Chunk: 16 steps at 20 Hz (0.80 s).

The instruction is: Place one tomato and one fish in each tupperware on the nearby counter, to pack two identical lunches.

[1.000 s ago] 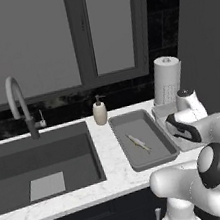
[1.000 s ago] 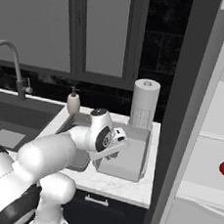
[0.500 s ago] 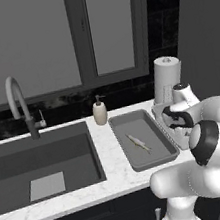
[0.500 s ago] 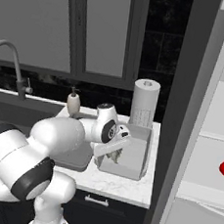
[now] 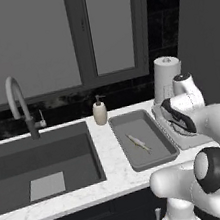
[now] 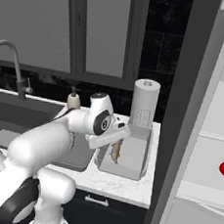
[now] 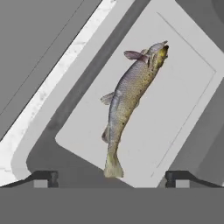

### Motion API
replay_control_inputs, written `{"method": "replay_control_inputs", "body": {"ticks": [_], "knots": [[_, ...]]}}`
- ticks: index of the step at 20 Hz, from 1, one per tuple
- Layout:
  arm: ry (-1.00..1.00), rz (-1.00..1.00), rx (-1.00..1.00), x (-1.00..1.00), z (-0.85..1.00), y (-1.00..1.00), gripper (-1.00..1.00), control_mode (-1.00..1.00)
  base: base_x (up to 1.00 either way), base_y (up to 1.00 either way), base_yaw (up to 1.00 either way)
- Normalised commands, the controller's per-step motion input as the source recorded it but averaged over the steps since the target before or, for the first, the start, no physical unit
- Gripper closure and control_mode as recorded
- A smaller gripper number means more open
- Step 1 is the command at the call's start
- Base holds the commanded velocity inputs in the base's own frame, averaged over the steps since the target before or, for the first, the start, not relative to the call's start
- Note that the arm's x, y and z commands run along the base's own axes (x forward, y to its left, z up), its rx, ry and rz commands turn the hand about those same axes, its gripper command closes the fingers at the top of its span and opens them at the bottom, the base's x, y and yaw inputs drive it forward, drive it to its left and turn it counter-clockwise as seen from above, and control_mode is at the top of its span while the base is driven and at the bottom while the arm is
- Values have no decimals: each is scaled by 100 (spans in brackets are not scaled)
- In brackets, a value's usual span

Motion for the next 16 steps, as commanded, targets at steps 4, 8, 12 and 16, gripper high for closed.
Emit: {"method": "replay_control_inputs", "body": {"ticks": [4,8,12,16], "knots": [[-19,0,-1,-75,90,26,-100,-100,0,0,0],[-20,-4,1,-74,85,37,-100,-100,0,0,0],[-20,-5,9,-58,86,37,-100,-100,0,0,0],[-15,-12,26,-47,65,39,-100,-100,0,0,0]]}}
